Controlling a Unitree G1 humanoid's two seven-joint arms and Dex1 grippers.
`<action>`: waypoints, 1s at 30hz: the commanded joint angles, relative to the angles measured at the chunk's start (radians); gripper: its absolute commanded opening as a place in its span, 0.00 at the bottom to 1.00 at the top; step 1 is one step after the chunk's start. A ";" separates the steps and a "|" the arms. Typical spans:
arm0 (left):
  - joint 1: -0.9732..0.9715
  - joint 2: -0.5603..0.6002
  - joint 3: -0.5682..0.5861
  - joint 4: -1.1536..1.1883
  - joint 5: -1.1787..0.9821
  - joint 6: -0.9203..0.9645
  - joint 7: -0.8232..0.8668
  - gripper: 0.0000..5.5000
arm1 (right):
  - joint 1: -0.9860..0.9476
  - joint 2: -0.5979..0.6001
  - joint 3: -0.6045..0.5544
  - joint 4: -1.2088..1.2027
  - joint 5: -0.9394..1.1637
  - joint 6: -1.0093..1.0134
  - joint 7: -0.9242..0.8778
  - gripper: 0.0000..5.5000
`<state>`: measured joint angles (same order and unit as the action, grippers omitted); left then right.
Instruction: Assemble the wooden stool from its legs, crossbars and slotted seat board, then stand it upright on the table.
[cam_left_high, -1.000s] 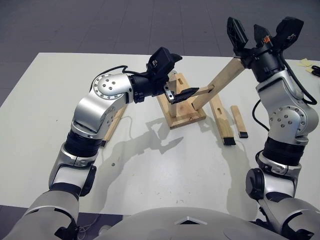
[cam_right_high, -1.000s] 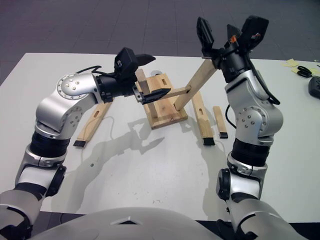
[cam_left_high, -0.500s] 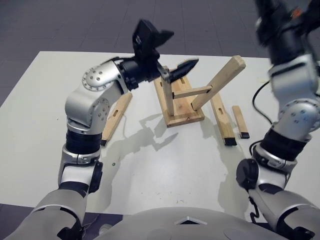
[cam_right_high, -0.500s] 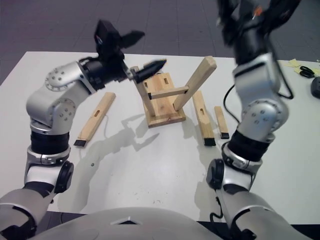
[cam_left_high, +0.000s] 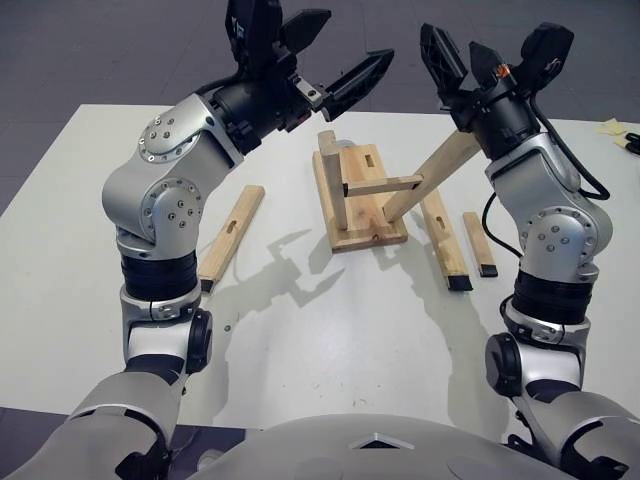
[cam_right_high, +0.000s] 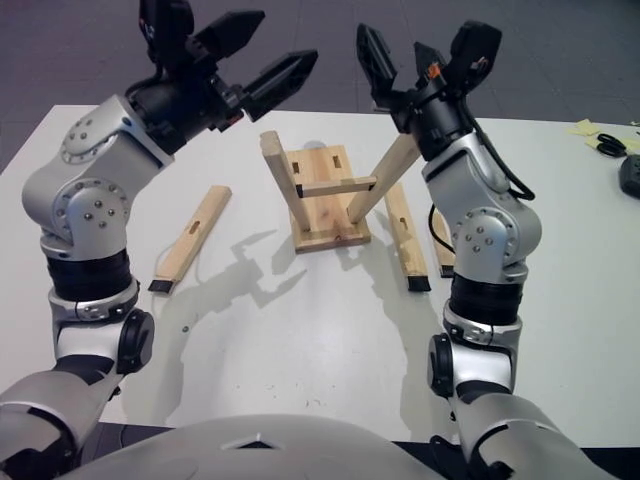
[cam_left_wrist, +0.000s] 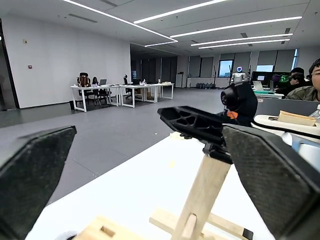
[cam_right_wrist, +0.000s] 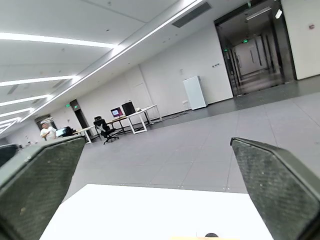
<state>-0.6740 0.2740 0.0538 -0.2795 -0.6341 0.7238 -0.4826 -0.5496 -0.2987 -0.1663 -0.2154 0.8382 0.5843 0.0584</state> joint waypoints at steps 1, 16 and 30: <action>0.066 -0.023 -0.037 -0.048 -0.021 0.041 0.019 0.98 | 0.150 0.046 0.003 0.132 -0.029 0.072 -0.011 0.98; -0.067 -0.039 0.080 -0.006 -0.091 0.034 0.065 0.98 | -0.255 -0.002 -0.255 -0.110 0.194 -0.058 -0.128 0.98; -0.021 -0.044 0.076 -0.039 -0.138 0.070 0.102 0.98 | 0.466 0.090 0.049 0.040 0.069 0.076 -0.022 0.98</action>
<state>-0.7411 0.2487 0.1523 -0.2881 -0.7398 0.7534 -0.4034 -0.4478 -0.2427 -0.2824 -0.2544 0.9884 0.5461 -0.0406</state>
